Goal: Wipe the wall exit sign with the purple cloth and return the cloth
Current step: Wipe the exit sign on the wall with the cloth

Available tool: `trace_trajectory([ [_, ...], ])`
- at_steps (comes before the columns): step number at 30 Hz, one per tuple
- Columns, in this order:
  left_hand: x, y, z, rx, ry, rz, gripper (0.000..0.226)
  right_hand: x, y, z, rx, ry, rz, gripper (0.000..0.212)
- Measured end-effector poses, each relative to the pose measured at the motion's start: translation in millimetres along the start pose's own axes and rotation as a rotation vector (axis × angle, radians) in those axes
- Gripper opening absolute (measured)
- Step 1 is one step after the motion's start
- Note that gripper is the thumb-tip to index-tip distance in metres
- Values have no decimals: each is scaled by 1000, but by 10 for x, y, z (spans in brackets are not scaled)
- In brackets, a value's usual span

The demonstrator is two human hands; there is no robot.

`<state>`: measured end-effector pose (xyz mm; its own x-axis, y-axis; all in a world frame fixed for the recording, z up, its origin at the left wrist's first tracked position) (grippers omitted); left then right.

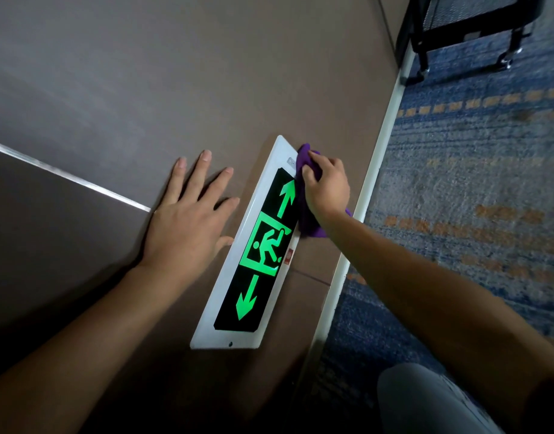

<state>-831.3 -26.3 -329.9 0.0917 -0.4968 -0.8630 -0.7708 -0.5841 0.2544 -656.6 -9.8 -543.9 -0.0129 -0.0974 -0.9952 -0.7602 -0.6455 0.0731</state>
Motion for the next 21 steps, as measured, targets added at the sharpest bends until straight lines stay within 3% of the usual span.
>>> trace_trajectory([
  [8, 0, 17, -44, 25, 50, 3, 69, -565, 652, 203, -48, -45, -335, 38],
  [14, 10, 28, -61, 57, 84, 19, 67, -59, 1382, 499, -94, -123, -131, 34],
  [21, 10, 24, -32, 26, 47, 10, 69, 14, 2379, 853, -209, -109, -147, 36],
])
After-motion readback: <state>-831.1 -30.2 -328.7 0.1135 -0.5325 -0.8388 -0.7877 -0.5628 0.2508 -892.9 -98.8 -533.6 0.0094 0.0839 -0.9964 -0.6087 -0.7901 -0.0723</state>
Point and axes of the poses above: each hand's wrist, its own y-axis away from the middle knuckle, its own z-axis out of the palm, x = y × z, the point moved 8 cm from there along -y, towards the middle knuckle, and after that the axes turned 8 degrees about -x, right-handed, at the moved point
